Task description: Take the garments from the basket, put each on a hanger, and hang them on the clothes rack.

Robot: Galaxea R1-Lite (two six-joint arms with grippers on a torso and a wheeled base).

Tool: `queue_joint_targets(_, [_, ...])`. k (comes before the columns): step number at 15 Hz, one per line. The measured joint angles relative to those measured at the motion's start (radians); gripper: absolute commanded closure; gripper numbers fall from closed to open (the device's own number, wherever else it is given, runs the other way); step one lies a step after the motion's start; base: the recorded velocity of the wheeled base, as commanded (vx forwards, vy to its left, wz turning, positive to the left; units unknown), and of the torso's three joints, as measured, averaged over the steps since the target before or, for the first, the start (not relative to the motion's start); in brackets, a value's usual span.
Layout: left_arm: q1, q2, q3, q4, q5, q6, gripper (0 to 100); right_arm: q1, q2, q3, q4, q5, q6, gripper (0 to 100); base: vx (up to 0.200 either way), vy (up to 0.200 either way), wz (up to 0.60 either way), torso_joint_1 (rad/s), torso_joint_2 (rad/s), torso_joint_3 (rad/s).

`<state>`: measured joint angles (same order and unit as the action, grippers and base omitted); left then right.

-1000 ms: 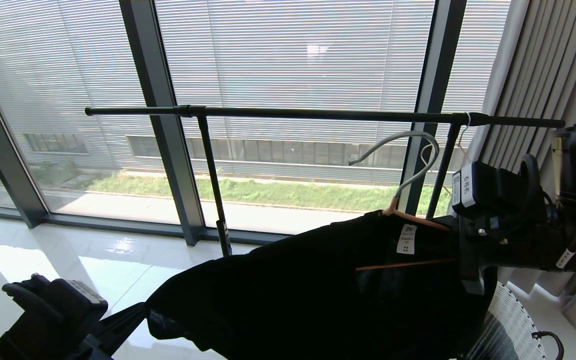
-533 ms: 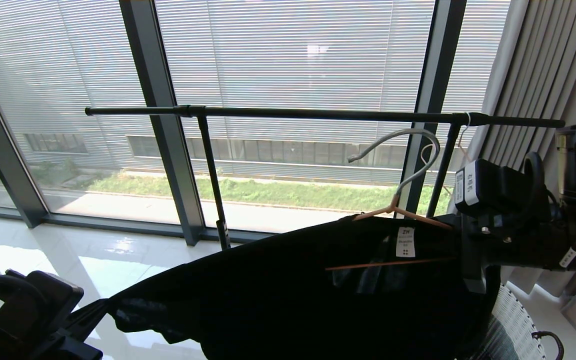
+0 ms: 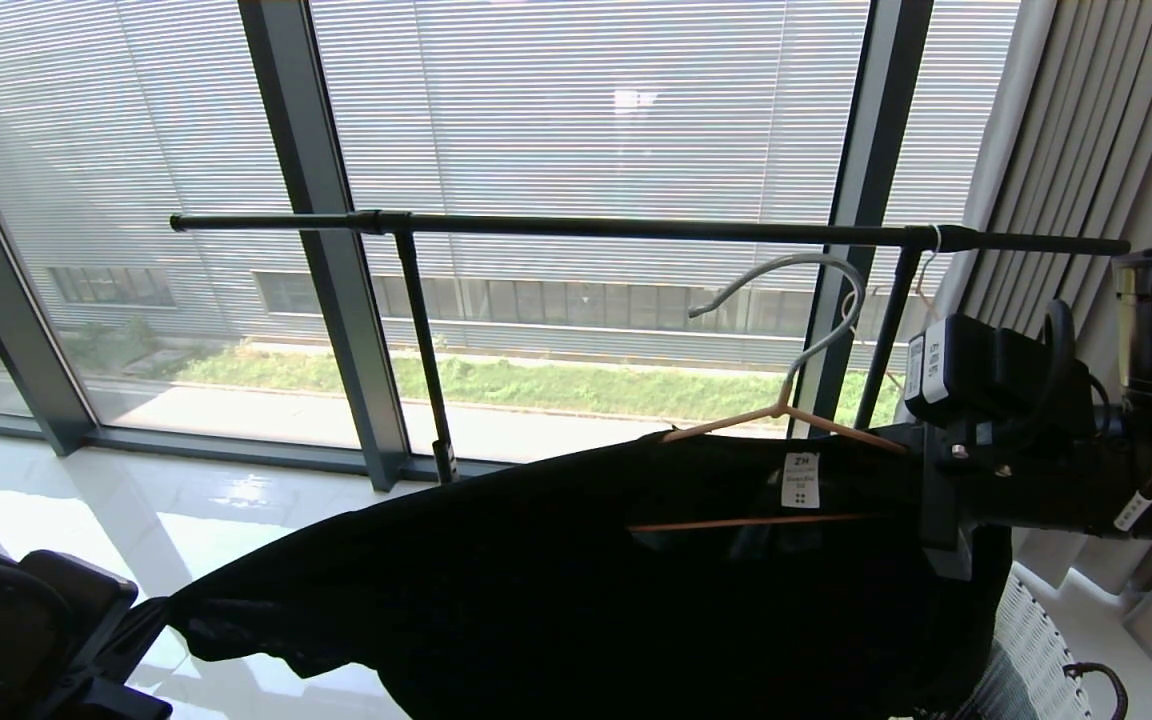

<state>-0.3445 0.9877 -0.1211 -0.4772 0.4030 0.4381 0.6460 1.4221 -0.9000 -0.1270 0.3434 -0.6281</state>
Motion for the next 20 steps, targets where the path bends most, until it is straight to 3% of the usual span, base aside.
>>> queue_joint_targets(3, [0.001,-0.002,-0.006,0.0,0.001,0.0,100,0.001,0.0,0.0,0.0,-0.001,0.001,100,0.0,0.0,0.0,0.0,0.0,0.0])
queue_joint_targets(4, [0.001,-0.003,-0.006,0.0,0.001,0.0,0,0.001,0.0,0.001,0.0,-0.002,0.001,100,0.0,0.0,0.0,0.0,0.0,0.0])
queue_joint_targets(9, [0.002,-0.007,-0.007,0.0,-0.003,-0.011,0,0.001,0.0,0.001,0.001,-0.002,0.02,100,0.0,0.0,0.0,0.0,0.0,0.0])
queue_joint_targets(12, [0.001,-0.01,-0.007,0.001,-0.007,-0.089,0,0.001,-0.002,0.002,0.003,-0.051,0.109,100,0.0,0.0,0.0,0.0,0.0,0.0])
queue_joint_targets(14, [0.003,-0.009,-0.017,0.0,-0.007,-0.153,0,0.0,-0.004,0.002,0.025,-0.122,0.168,100,0.0,0.0,0.0,0.0,0.0,0.0])
queue_joint_targets(16, [0.009,-0.006,-0.051,0.0,0.014,-0.216,0,0.0,-0.005,0.001,0.137,-0.286,0.271,100,0.0,0.0,0.0,0.0,0.0,0.0])
queue_joint_targets(18, [0.033,-0.003,-0.082,0.0,0.044,-0.219,0,0.001,-0.004,-0.004,0.264,-0.422,0.366,100,0.0,0.0,0.0,0.0,0.0,0.0])
queue_joint_targets(20, [0.073,0.0,-0.1,0.0,0.055,-0.218,0,0.003,0.003,-0.008,0.312,-0.483,0.51,100,0.0,0.0,0.0,0.0,0.0,0.0])
